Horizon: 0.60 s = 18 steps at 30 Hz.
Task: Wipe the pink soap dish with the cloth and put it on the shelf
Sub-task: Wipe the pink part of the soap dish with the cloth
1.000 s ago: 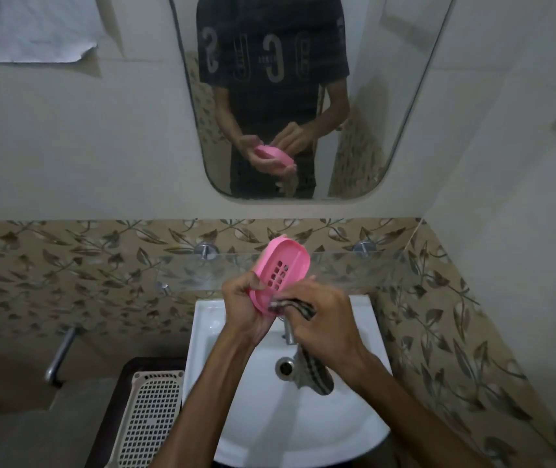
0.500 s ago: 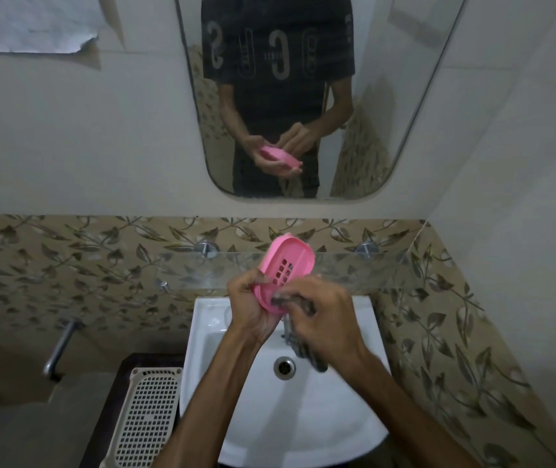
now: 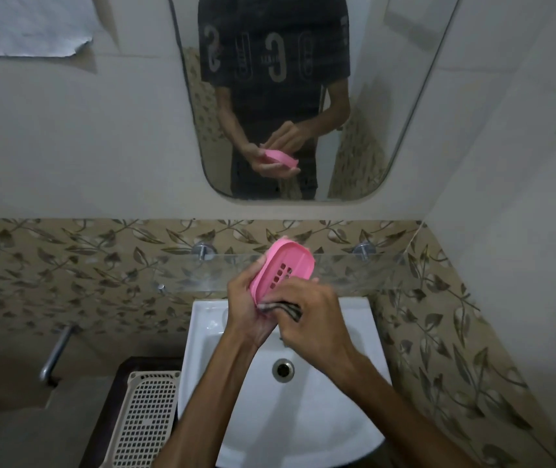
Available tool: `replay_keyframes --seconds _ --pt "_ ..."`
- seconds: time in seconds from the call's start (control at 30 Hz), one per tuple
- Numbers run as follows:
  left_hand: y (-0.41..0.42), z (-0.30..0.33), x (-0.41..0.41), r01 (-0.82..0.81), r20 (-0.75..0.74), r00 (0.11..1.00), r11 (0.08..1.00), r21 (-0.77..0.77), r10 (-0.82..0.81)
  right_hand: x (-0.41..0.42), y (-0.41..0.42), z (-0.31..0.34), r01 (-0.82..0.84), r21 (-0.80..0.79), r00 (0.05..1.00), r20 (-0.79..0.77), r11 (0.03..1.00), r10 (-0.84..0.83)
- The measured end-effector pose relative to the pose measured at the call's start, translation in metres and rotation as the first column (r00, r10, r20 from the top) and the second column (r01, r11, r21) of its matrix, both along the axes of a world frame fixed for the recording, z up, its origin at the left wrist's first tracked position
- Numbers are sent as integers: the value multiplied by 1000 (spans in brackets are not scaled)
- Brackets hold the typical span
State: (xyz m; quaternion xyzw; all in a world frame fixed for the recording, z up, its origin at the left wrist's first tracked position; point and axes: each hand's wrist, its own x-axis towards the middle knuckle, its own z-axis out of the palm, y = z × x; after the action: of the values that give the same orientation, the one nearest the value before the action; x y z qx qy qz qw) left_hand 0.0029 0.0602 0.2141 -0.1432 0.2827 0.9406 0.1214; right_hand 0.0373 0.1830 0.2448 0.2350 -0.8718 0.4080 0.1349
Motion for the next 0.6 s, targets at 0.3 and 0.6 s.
replay_keyframes --seconds 0.3,0.6 --pt "2 6 1 69 -42 997 997 -38 -71 -15 31 18 -3 248 999 51 969 -10" --pt "3 3 6 57 -53 997 996 -68 -60 2 22 4 -36 138 996 89 990 23"
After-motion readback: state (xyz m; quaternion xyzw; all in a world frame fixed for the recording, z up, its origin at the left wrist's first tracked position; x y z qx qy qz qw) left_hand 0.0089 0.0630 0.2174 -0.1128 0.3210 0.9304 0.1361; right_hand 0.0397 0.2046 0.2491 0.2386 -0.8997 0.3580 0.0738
